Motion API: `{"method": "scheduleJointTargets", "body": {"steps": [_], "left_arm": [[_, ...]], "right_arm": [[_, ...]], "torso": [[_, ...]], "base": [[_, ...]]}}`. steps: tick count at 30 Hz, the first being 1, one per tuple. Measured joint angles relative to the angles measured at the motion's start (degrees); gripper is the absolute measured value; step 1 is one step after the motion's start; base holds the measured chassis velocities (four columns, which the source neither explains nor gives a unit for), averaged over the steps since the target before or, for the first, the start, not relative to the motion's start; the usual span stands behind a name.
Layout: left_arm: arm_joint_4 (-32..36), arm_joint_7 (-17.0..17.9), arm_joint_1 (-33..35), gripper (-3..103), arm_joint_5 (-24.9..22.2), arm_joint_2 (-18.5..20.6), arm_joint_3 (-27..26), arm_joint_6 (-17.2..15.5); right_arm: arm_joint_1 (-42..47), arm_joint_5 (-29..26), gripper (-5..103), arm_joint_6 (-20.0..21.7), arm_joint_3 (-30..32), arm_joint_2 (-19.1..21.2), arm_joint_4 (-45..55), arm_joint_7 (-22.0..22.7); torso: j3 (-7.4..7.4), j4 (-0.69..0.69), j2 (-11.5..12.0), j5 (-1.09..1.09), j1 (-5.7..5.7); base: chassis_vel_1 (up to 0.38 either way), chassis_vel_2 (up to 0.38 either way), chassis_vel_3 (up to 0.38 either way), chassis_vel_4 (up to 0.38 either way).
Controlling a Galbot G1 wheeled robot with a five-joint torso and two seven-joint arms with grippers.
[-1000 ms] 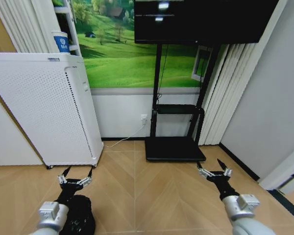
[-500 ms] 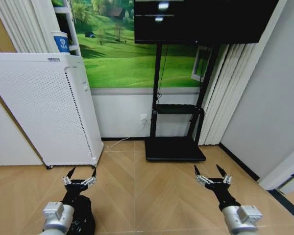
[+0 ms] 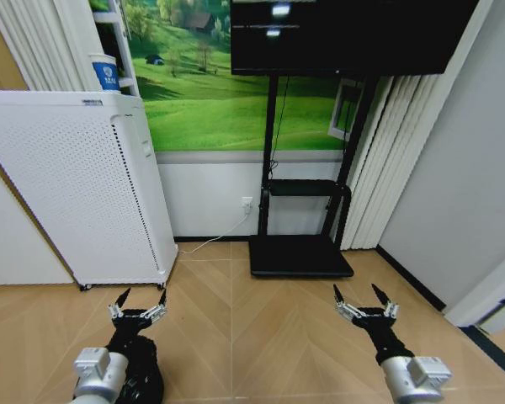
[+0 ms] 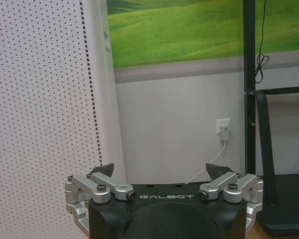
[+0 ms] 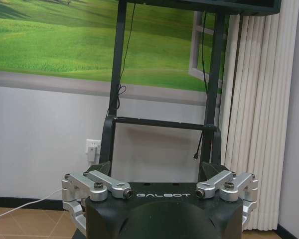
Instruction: Pick up the trash bin and place the garbage on the floor into it.
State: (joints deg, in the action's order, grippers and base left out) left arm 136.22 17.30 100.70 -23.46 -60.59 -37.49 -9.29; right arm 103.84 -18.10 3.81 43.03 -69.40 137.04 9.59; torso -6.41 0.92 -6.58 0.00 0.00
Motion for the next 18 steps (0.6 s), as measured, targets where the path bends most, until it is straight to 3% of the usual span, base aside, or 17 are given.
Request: {"method": "scheduleJointTargets", "body": {"steps": [6,18], "left_arm": [[0.0,0.0,0.0,100,0.0,0.0,0.0,0.0],[0.0,0.0,0.0,100,0.0,0.0,-0.1,0.0]], "right_arm": [[0.0,0.0,100,0.0,0.0,0.0,0.0,0.0],[-0.1,-0.1,100,-0.1,0.0,0.0,-0.1,0.0]], "torso": [[-0.1,0.0,-0.1,0.0,0.01],[-2.17,0.0,-2.9,0.0,0.68]], "base": [[0.0,0.0,0.0,0.0],[0.0,0.0,0.0,0.0]]}}
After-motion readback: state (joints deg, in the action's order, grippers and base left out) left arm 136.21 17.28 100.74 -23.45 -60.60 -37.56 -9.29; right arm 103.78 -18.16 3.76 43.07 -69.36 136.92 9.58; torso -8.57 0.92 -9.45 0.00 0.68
